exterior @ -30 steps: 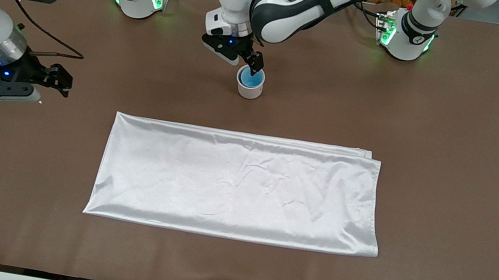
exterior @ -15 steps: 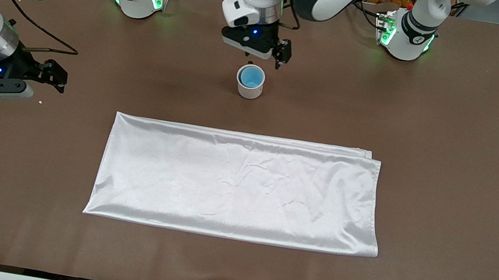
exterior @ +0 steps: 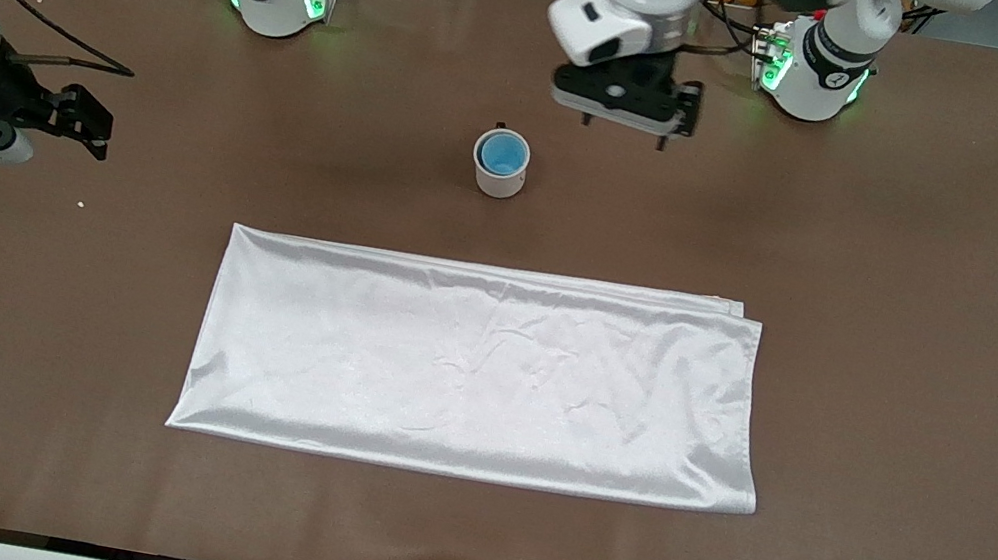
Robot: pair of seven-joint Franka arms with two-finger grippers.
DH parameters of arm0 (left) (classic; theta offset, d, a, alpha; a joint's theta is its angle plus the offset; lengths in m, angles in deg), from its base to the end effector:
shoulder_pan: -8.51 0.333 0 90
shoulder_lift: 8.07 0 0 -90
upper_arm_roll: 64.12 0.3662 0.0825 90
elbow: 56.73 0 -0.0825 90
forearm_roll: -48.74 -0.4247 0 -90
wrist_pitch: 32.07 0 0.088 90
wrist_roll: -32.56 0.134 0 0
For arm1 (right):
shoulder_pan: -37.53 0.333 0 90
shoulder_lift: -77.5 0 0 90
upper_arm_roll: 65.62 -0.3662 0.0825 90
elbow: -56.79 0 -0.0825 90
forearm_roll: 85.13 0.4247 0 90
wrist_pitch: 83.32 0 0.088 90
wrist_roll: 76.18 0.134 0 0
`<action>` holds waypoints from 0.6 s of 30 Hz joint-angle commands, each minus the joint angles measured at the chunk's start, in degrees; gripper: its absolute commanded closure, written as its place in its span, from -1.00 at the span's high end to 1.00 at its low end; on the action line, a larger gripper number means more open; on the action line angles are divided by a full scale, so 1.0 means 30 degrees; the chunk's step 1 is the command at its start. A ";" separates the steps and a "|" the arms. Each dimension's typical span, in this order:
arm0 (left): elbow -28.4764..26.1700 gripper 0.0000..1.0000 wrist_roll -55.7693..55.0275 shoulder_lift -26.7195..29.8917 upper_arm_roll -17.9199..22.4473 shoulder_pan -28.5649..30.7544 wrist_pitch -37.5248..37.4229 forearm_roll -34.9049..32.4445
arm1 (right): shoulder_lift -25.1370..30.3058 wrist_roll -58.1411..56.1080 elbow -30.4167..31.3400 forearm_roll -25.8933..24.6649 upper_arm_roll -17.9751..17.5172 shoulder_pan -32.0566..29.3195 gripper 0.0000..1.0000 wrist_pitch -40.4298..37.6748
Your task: Place blue cup into white mug on table
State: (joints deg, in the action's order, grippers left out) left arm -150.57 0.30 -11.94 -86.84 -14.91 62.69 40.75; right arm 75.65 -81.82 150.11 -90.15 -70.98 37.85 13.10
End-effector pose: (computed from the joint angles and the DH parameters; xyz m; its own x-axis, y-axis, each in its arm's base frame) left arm 0.4465 -0.4291 0.5831 0.9667 -0.2551 0.0203 -0.2510 -0.9606 -0.1196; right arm 0.6137 0.0493 0.6087 0.9786 0.2054 0.0132 0.2036 -0.9753 0.0859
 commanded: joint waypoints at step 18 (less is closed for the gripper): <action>-0.0476 1.00 0.3338 0.2083 0.8069 0.0069 -0.1296 0.1991 | -0.0030 -0.0201 -0.2718 0.2522 -0.0088 -0.0193 1.00 -0.0237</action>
State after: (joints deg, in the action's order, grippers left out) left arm -151.13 6.01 -6.62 -66.58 -14.88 58.40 45.10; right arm 75.67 -81.82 143.68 -84.78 -71.25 37.92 13.10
